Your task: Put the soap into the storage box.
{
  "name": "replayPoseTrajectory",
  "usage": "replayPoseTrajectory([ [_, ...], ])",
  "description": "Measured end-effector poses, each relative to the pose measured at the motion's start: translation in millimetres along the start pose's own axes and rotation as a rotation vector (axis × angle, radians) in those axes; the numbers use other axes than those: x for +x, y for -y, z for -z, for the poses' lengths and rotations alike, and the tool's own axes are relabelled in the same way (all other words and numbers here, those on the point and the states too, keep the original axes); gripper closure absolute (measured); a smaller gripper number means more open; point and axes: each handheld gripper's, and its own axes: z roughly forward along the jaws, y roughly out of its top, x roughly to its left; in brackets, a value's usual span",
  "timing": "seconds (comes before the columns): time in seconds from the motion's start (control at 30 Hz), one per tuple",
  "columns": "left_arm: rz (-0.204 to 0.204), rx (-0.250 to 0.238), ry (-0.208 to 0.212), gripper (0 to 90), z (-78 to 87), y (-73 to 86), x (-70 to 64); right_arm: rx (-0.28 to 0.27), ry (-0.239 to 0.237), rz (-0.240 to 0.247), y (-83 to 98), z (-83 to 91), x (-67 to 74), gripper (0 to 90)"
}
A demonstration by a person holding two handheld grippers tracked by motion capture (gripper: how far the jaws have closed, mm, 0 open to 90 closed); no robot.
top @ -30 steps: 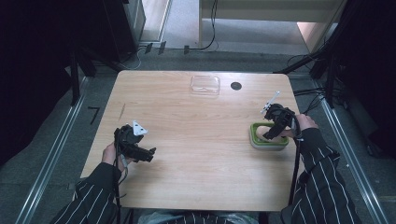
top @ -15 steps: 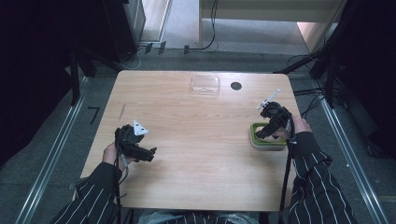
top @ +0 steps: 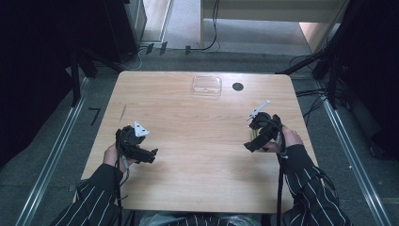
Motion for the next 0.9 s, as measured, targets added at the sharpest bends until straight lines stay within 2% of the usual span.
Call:
replayPoseTrajectory([
  [0.17,-0.003,0.002,0.0,0.0,-0.1,0.0,0.0,-0.029,-0.007,0.029,0.7,0.7,19.1,1.1],
  [0.37,-0.006,0.002,-0.002,0.0,1.3,0.4,0.1,-0.019,-0.014,0.063,8.6,-8.9,43.9,1.2],
  [0.53,-0.004,-0.003,-0.001,0.0,1.1,0.1,-0.5,-0.007,0.001,0.127,18.1,-19.8,64.9,1.2],
  [0.67,-0.011,0.004,-0.002,0.0,1.0,-0.4,-1.0,0.024,-0.003,0.152,26.1,-26.2,73.2,1.8],
  [0.8,-0.01,0.006,-0.003,0.0,0.4,-1.1,-0.8,0.073,-0.018,0.152,33.6,-31.5,73.9,1.8],
  [0.83,-0.013,0.004,-0.001,0.0,0.0,-1.6,-0.8,0.074,-0.022,0.141,34.9,-31.4,74.4,1.8],
  [0.9,-0.014,0.006,-0.002,0.0,-1.1,-2.7,-2.1,0.07,-0.023,0.157,36.0,-30.8,73.1,1.8],
])
